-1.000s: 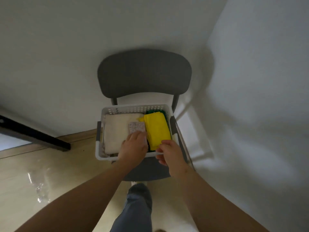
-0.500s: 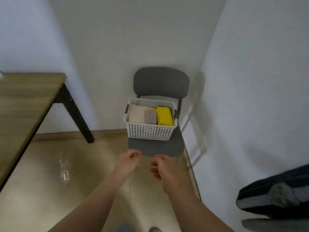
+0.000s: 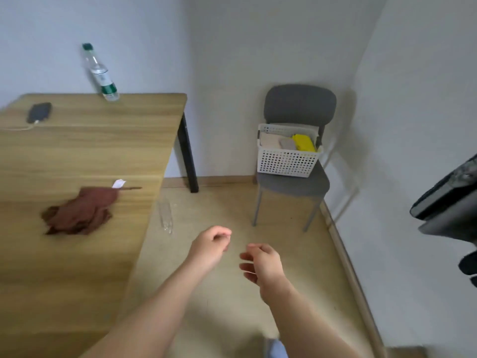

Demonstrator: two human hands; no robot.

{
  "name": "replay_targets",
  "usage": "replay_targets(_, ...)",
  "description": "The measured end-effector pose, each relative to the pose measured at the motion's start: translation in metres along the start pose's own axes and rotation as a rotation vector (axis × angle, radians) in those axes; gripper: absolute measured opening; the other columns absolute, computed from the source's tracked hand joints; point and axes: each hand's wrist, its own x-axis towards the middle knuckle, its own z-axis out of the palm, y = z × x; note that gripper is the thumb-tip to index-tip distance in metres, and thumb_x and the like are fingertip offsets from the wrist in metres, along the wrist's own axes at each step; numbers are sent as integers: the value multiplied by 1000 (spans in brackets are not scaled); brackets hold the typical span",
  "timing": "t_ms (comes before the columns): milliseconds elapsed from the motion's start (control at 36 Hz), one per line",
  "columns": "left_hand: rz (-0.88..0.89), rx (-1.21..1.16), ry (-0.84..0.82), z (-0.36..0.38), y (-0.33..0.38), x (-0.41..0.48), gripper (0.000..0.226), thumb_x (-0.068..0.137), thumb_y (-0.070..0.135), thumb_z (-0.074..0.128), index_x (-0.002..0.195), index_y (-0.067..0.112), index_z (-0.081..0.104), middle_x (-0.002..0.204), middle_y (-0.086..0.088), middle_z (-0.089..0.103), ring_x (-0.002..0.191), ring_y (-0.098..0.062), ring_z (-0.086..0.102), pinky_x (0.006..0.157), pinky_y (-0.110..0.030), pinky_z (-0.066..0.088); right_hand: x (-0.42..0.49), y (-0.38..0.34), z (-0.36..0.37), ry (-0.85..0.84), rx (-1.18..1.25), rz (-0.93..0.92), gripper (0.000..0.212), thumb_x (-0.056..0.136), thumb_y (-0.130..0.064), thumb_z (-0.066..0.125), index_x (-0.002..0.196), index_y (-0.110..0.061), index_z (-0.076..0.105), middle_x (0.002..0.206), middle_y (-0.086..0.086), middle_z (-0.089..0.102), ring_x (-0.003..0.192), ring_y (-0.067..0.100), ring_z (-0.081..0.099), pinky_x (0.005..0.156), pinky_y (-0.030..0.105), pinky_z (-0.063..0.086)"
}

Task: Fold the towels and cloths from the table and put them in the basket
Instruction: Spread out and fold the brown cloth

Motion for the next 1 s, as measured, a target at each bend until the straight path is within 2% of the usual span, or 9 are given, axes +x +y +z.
replay_targets(56,-20,-5,6,-15,-21,-29,17,92,11,51,90,23,61,88,-1,65,92,-23,65,73,-25,42,-28,21,12,-25,-14,13,12,95,-13,47,84,-15,53,77,3,59,59,16,53,56,25,39)
replay_targets(167,-35,-28,31,-37,-54,-77,24,92,11,50,80,31,57,89,3,65,86,-16,65,72,-26,44,-69,51,27,-32,-7,0,13,94,-12,47,83,-15,54,76,3,58,59,16,53,57,25,39)
replay_targets(306,-64,-83,107,-50,-86,-134,21,92,13,50,83,30,58,91,5,66,84,-14,65,80,-30,45,-113,86,36,-76,-61,0,12,94,-12,47,85,-15,54,78,2,58,60,16,53,58,25,40)
replay_targets(417,-95,-114,122,-49,-112,-170,20,93,12,51,83,27,58,90,4,65,77,-9,64,72,-28,43,-145,119,32,-91,-56,17,11,94,-13,47,86,-15,55,79,2,59,61,16,53,59,25,40)
replay_targets(583,-134,-158,88,-56,-144,-214,20,93,10,51,82,25,59,92,-3,65,76,-13,63,69,-28,43,-187,161,32,-64,-27,69,10,93,-13,47,88,-14,56,80,3,60,60,16,54,56,23,40)
replay_targets(778,-91,-170,111,-102,-152,-213,17,93,10,50,85,23,59,90,-1,64,76,-12,61,64,-26,42,-195,161,75,-45,-35,13,10,93,-12,47,87,-13,54,79,3,59,60,15,53,56,24,39)
replay_targets(917,-60,-153,105,-158,-168,-183,17,95,13,49,91,26,59,95,6,64,84,-9,62,81,-31,49,-173,157,137,-25,-33,-1,10,94,-12,47,87,-13,54,79,3,59,59,15,53,56,24,40)
replay_targets(1000,-48,-112,76,-200,-184,-153,18,95,14,48,92,28,59,96,8,63,85,-6,62,82,-29,49,-154,155,192,-16,-44,3,11,94,-12,46,88,-13,55,79,4,58,60,16,51,56,24,40)
